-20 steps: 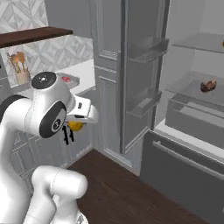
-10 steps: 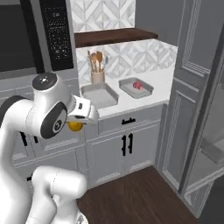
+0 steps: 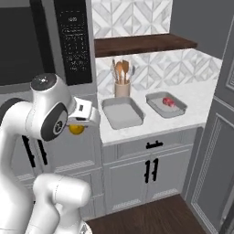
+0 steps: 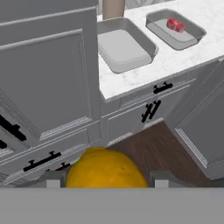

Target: Place one lemon and one steak in each tupperware on the nearby counter, to pack two identical lunches.

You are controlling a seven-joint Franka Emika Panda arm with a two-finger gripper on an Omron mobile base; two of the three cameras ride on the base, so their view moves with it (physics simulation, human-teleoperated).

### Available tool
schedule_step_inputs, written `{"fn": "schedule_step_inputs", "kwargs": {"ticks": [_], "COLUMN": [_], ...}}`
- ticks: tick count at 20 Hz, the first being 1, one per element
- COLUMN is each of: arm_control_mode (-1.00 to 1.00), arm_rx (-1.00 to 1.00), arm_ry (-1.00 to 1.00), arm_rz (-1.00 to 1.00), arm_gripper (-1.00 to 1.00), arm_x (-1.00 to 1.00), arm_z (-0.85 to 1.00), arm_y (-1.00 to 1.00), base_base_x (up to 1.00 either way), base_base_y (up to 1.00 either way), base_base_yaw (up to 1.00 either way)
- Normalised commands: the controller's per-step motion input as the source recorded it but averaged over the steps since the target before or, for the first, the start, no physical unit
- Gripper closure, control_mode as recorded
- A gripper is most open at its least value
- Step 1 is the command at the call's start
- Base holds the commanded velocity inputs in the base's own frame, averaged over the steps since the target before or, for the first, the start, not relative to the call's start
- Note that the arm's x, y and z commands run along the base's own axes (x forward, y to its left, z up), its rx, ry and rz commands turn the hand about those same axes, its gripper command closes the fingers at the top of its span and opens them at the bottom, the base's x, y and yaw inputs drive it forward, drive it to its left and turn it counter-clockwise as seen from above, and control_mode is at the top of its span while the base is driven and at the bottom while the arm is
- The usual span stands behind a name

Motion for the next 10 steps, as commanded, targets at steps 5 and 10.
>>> {"fn": "schedule_step_inputs", "kwargs": {"ticks": [5, 10], "arm_control_mode": [1.00, 1.00], "arm_rx": [0.00, 0.00], "arm_ry": [0.00, 0.00], "arm_rz": [0.00, 0.00], "arm_gripper": [1.00, 1.00], "arm_x": [0.00, 0.00], "arm_z": [0.00, 0.00], "arm_y": [0.00, 0.00], "base_base_x": [0.89, 0.98], "base_base_y": [-0.33, -0.05], "base_base_yaw": [0.02, 0.03]}}
